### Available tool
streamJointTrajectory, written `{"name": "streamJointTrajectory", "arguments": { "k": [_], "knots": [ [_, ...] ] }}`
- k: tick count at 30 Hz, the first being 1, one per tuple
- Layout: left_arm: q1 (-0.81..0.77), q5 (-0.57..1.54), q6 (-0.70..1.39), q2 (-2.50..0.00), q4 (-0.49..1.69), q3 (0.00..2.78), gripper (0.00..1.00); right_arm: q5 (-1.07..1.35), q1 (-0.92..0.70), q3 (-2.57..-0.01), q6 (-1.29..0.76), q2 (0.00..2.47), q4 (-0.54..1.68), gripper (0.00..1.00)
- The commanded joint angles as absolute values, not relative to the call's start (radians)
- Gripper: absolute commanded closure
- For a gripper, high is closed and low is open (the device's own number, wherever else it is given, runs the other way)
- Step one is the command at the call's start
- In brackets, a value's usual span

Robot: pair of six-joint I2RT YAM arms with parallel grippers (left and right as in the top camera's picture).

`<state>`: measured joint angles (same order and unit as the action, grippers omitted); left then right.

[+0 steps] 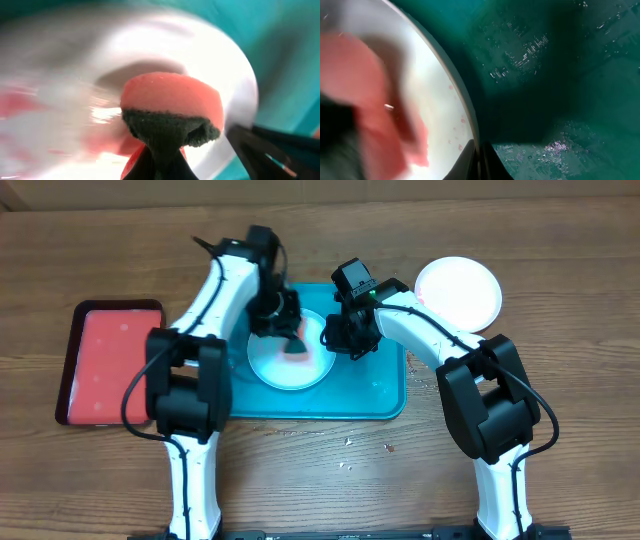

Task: Clean dirty plates on tray and stack at the side
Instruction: 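Scrub the white plate with the sponge while the right gripper holds it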

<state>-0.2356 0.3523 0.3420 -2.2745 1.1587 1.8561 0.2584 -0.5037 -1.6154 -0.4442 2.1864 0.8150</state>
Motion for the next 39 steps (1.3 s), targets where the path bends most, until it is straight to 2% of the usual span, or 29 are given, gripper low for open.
{"name": "streamJointTrajectory", "arguments": {
  "k": [1, 7, 13, 21, 28, 34, 39],
  "knots": [
    [-0.299, 0.364, 0.314, -2.283, 1.179, 1.832, 0.95, 0.209, -0.497, -1.609, -0.442, 2.191, 0.817, 0.96],
    [-0.317, 0.123, 0.373, -2.283, 1.206, 1.813, 0.96, 0.21, -0.493, -1.609, -0.442, 2.191, 0.818, 0.96],
    [-0.298, -0.02, 0.407, -2.284, 1.208, 1.792, 0.96, 0.21, -0.477, -1.609, -0.442, 2.191, 0.832, 0.96],
    [-0.29, -0.128, 0.468, -2.284, 1.092, 1.634, 0.96, 0.21, -0.454, -1.609, -0.442, 2.191, 0.854, 0.96],
    [-0.238, -0.451, 0.631, -2.277, 1.235, 1.692, 0.96, 0.208, -0.453, -1.61, -0.442, 2.191, 0.865, 0.96],
    [-0.19, -0.442, 0.664, -2.245, 1.332, 1.845, 0.96, 0.171, -0.453, -1.611, -0.442, 2.19, 0.869, 0.96],
    [-0.147, -0.305, 0.665, -2.127, 1.277, 1.888, 0.96, 0.173, -0.456, -1.645, -0.438, 2.188, 0.881, 0.96]
  ]
}}
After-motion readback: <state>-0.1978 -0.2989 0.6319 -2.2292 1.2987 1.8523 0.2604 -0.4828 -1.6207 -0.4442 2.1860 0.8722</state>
